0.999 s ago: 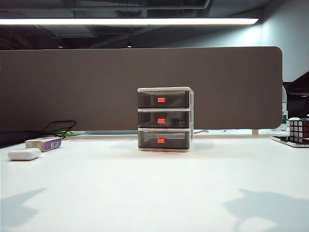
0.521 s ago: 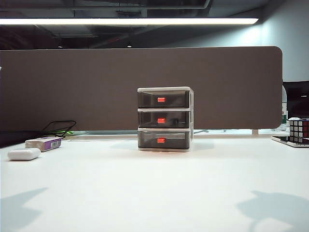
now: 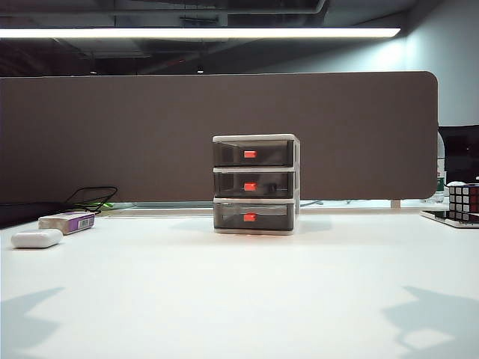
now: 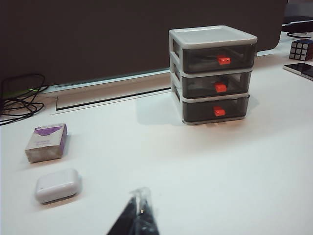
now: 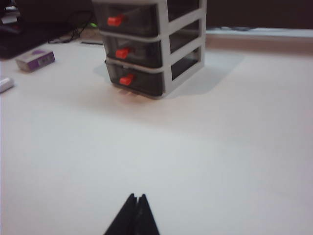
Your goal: Open the second layer of the drawer on the table, pick up the transparent tape on the table and put it in, and finally close the drawer.
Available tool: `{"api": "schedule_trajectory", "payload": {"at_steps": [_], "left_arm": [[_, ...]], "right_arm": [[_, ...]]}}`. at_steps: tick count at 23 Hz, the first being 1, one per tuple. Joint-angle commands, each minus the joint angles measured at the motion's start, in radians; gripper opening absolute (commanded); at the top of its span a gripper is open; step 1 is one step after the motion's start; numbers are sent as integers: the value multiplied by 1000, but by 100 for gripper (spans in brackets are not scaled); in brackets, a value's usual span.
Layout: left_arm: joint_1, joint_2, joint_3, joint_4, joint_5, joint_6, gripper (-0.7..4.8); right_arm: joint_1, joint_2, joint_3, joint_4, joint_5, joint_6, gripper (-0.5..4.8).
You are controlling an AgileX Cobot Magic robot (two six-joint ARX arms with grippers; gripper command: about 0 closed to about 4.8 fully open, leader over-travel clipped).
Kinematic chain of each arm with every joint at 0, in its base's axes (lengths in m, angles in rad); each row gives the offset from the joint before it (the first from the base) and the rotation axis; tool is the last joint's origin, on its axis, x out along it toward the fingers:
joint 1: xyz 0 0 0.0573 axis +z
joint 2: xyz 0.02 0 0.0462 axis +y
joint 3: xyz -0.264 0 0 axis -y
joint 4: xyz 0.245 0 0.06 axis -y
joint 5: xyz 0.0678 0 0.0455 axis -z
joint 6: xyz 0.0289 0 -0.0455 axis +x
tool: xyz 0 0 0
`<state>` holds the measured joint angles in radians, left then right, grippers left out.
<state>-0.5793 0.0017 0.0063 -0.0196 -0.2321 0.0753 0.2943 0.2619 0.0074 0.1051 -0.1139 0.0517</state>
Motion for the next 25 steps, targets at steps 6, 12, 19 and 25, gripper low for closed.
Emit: {"api": "schedule_trajectory", "payload": {"at_steps": [6, 12, 19, 25], "left_arm": [[274, 1, 0, 28, 200, 21, -5], [482, 1, 1, 56, 351, 18, -5], [665, 1, 1, 84, 389, -31, -5], [668, 1, 1, 77, 393, -31, -5]], "right_arm": [[-134, 1, -6, 35, -23, -30, -5], [-216, 1, -6, 80, -22, -30, -5], [-317, 1, -7, 118, -11, -30, -5], [-351, 1, -7, 157, -14, -30, -4]]}}
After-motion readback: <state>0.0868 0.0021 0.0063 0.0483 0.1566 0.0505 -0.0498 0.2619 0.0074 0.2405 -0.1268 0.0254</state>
